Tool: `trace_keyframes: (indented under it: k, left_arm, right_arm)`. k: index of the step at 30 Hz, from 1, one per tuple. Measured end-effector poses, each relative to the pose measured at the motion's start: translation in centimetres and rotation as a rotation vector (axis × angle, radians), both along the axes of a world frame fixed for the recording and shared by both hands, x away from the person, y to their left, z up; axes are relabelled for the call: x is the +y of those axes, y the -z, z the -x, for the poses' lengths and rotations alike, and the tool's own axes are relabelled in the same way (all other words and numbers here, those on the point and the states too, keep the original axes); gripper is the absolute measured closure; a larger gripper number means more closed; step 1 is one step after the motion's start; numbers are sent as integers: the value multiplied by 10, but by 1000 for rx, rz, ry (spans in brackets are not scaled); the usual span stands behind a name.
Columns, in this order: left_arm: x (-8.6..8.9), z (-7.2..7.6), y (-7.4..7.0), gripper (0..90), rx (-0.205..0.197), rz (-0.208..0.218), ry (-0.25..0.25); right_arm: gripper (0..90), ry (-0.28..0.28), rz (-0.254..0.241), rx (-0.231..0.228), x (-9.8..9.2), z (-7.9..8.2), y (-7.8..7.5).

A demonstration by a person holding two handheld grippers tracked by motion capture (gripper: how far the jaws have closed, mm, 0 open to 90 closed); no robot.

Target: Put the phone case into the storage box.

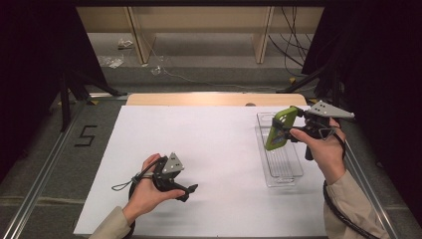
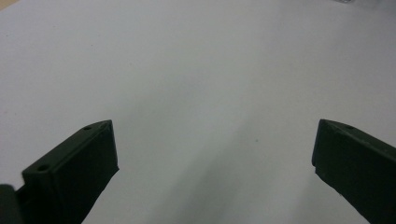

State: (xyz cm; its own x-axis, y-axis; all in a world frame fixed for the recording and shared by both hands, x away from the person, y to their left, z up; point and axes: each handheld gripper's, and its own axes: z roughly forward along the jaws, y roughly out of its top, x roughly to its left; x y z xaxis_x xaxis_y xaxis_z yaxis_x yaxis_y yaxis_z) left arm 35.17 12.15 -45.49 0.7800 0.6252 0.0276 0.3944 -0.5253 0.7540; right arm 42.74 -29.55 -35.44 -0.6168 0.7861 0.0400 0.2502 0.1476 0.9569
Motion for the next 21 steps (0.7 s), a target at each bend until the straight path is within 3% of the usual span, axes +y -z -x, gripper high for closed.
trace_keyframes:
  k: [21]
  left_arm:
    - [0, 0, 0, 0, 1, 1, 1]
  right_arm:
    - [171, 29, 2, 5, -6, -3, 3]
